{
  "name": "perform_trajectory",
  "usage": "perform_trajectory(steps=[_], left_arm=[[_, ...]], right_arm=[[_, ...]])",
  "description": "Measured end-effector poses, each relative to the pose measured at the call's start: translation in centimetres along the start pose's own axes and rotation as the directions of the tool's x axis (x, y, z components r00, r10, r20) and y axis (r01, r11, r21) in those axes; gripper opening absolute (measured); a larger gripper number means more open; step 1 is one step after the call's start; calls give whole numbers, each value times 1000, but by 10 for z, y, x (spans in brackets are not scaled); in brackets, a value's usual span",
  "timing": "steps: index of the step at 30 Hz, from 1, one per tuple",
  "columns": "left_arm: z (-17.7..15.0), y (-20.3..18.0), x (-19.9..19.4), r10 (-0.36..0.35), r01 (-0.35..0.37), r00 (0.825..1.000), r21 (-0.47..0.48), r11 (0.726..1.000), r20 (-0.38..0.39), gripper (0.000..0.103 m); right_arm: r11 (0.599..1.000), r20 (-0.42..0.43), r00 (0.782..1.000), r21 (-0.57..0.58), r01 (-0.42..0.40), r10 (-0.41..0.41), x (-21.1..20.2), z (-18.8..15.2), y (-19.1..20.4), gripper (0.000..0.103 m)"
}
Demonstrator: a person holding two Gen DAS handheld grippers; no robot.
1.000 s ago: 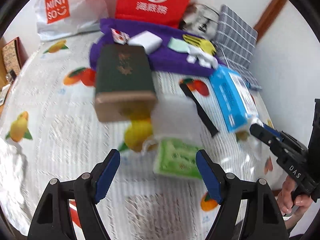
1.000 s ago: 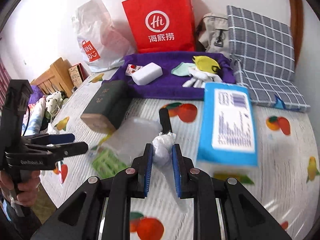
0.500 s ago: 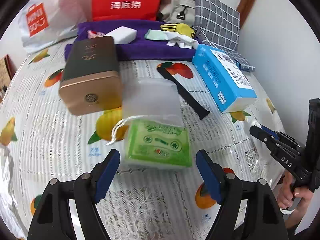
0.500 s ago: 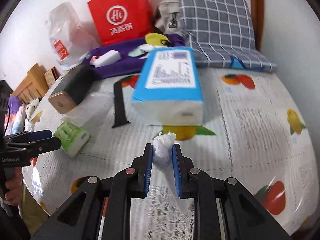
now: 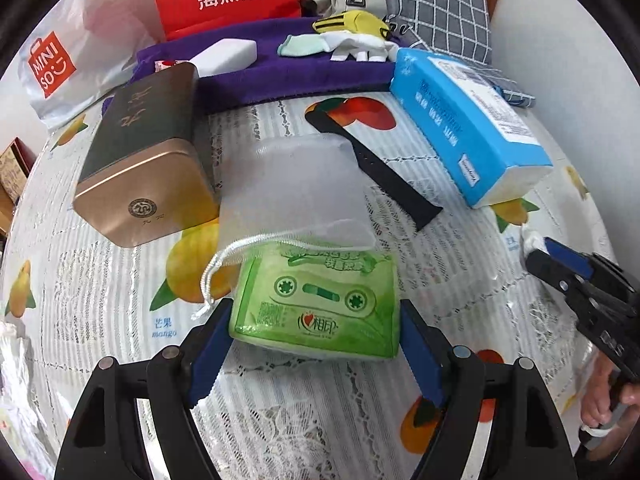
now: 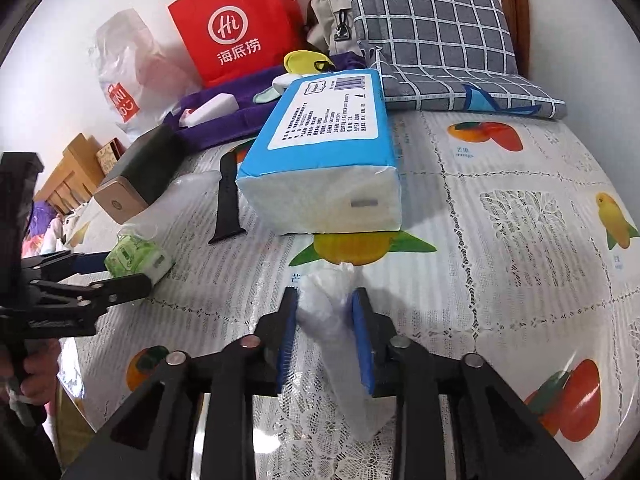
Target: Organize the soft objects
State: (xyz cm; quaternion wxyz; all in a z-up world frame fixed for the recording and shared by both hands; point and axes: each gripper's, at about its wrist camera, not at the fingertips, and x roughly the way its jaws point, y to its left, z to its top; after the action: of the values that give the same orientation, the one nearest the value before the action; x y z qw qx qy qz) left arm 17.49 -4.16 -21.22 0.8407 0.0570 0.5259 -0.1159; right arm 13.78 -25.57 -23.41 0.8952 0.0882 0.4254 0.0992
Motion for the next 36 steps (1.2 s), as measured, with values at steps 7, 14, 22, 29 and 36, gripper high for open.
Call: perform_trajectory(steps=[7, 14, 22, 29, 36], left_arm=[[-1, 3, -3, -21, 23, 999, -46, 999, 29, 74], [-13, 17, -18, -93, 95, 995, -84, 992, 26, 73], [-16, 39, -44, -142, 152, 987, -150, 977, 77, 73], [-13, 54, -64, -125, 147, 984, -183, 972, 125, 73], [-5, 66, -84, -118, 152, 978, -200, 968, 174, 73]], right_arm=[[996, 13, 999, -74, 39, -38, -2, -9, 8, 59], [986, 29, 991, -102, 135, -133, -1, -11, 10, 22], [999, 58, 997, -12, 47, -46, -24, -1, 8, 21], [1000, 66, 997, 14, -28, 27, -39, 13, 26, 21], [1000, 89, 996, -14, -15, 16, -53, 32, 46, 21]])
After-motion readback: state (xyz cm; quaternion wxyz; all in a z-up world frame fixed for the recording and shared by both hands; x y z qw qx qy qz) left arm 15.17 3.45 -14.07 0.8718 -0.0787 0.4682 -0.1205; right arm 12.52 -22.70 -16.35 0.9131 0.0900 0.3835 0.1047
